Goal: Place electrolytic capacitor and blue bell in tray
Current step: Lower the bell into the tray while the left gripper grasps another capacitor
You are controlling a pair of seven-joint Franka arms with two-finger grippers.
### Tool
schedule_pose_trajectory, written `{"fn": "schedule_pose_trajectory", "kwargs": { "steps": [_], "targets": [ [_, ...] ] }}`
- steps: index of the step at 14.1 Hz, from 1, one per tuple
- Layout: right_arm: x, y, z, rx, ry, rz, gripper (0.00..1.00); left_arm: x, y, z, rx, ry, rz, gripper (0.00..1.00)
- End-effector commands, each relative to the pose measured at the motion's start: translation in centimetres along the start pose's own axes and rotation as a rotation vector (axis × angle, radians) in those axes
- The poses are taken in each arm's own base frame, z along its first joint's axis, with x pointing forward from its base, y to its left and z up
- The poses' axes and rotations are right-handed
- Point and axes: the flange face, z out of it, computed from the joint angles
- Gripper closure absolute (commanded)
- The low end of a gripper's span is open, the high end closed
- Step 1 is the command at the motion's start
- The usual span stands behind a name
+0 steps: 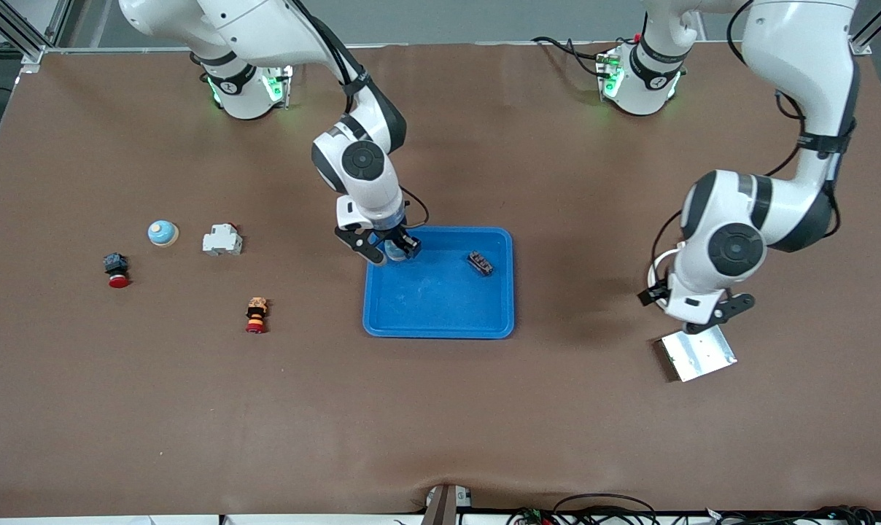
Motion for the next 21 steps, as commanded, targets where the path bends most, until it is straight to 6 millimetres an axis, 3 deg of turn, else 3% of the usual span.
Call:
{"fn": "schedule_pose_trajectory", "kwargs": {
  "steps": [1, 2, 6, 7, 12, 13, 14, 15, 17, 19, 21],
  "targets": [
    [-1.1, -1.6, 1.3, -0.020, 0.014, 0.024, 1.00, 1.6, -4.2, 2.7, -0.013, 0.004, 0.053, 0.00],
    [-1.0, -1.8, 1.6, -0.019, 0.016, 0.031, 1.00, 1.9, -5.9, 4.1, -0.036, 0.018, 0.047, 0.01],
    [-1.0, -2.0, 3.1, -0.038, 0.057, 0.028, 1.00, 1.0, -7.6, 8.0, -0.084, 0.049, 0.065, 0.16],
    [-1.0, -2.1, 3.3, -0.038, 0.057, 0.030, 1.00, 0.4, -7.5, 8.6, -0.091, 0.050, 0.067, 0.21],
    [-0.1, -2.2, 3.8, -0.039, 0.061, 0.040, 1.00, -0.2, -9.1, 10.4, -0.083, 0.019, 0.046, 0.26],
    [0.2, -2.1, 3.8, -0.041, 0.062, 0.043, 0.94, -0.2, -9.1, 10.5, -0.083, 0.017, 0.045, 0.29],
    [0.6, -2.1, 3.7, -0.041, 0.060, 0.053, 0.19, -0.2, -9.1, 10.5, -0.086, 0.023, 0.045, 0.34],
    [0.9, -2.0, 3.6, -0.039, 0.063, 0.057, 0.00, -0.1, -9.1, 10.5, -0.086, 0.023, 0.045, 0.41],
    [1.4, -2.0, 3.6, -0.039, 0.070, 0.058, 0.00, 0.0, -9.0, 11.1, -0.094, 0.026, 0.042, 0.55],
    [1.5, -2.1, 3.5, -0.036, 0.072, 0.058, 0.00, 0.1, -8.7, 11.5, -0.104, 0.037, 0.045, 0.55],
    [2.0, -2.4, 2.6, -0.027, 0.079, 0.040, 0.00, 0.2, -8.7, 10.9, -0.107, 0.049, 0.044, 0.69]
  ]
}}
